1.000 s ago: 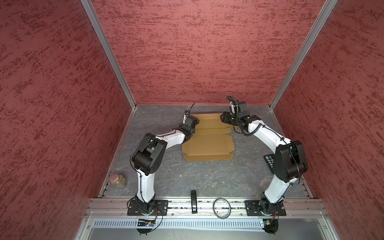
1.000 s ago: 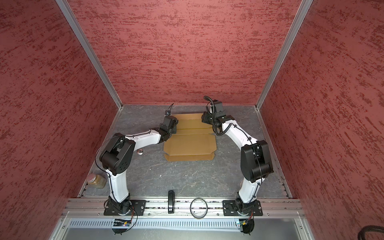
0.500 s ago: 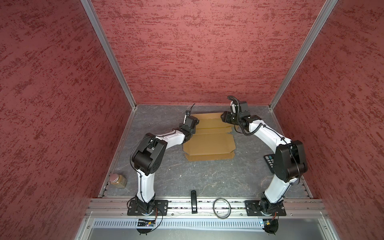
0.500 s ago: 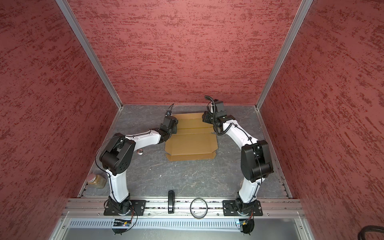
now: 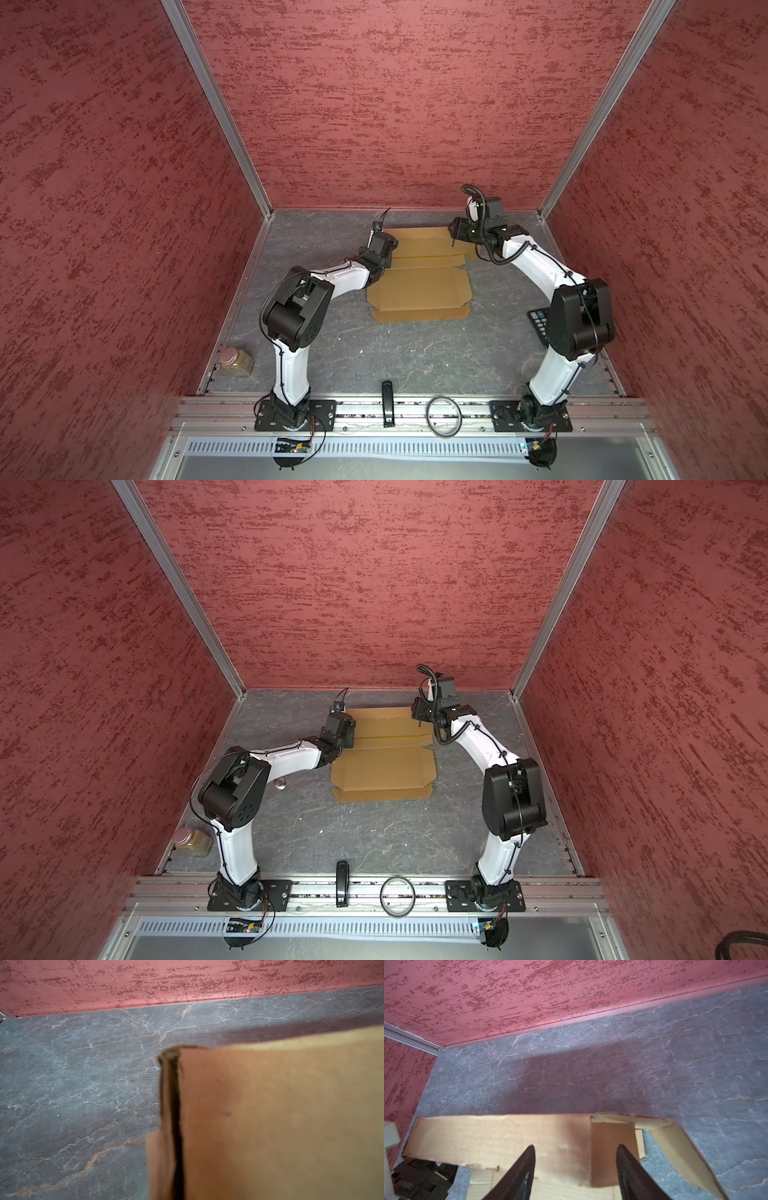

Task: Assemble paper box
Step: First fold the bottom flaps of a flat cardboard box at the center of the table.

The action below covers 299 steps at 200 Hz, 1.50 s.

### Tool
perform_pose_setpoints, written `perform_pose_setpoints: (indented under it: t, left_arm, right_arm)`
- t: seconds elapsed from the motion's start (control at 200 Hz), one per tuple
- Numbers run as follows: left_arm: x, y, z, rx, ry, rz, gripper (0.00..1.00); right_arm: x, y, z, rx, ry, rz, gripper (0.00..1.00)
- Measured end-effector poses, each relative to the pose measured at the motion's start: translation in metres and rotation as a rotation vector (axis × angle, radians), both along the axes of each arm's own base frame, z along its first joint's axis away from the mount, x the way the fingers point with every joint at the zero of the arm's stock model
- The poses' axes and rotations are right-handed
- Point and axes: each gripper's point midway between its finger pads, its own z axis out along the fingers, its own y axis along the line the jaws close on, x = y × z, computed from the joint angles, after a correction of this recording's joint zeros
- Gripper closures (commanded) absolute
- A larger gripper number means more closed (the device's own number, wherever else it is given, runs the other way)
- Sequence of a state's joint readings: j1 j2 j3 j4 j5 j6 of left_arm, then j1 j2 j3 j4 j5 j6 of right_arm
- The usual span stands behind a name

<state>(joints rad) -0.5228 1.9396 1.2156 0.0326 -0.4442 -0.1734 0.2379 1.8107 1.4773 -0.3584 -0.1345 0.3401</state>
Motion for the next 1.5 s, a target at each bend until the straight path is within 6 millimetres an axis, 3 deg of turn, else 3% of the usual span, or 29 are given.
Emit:
perform_pose_setpoints:
  t: [0.205, 0.506, 0.726, 1.072, 1.343, 1.438, 1.498]
  left_arm:
    - [-0.001, -0.001, 0.001, -0.002, 0.0, -0.012, 1.0]
    - [-0.001, -0.004, 0.001, -0.003, 0.002, -0.029, 1.0]
    - [-0.002, -0.004, 0.001, 0.0, 0.003, -0.033, 1.0]
    - [-0.006, -0.004, 0.001, -0.01, 0.006, -0.047, 1.0]
    - [-0.008, -0.004, 0.001, -0.012, 0.009, -0.054, 1.0]
    - [-0.008, -0.004, 0.001, -0.012, 0.009, -0.053, 1.0]
    - [-0.008, -0.004, 0.001, -0.011, 0.009, -0.054, 1.0]
  right_arm:
    - [0.001, 0.006, -0.017, 0.022, 0.042, 0.022, 0.38]
    - [-0.002, 0.021, -0.018, 0.118, 0.045, 0.071, 0.43]
    - [-0.003, 0.023, -0.017, 0.145, 0.048, 0.073, 0.4]
    - [-0.032, 0.007, -0.021, 0.142, 0.063, 0.037, 0.33]
    - [-0.048, -0.012, -0.005, 0.149, 0.028, -0.002, 0.32]
    - [-0.052, -0.016, 0.004, 0.152, 0.007, -0.01, 0.41]
    - [-0.056, -0.017, 0.007, 0.155, -0.002, -0.014, 0.53]
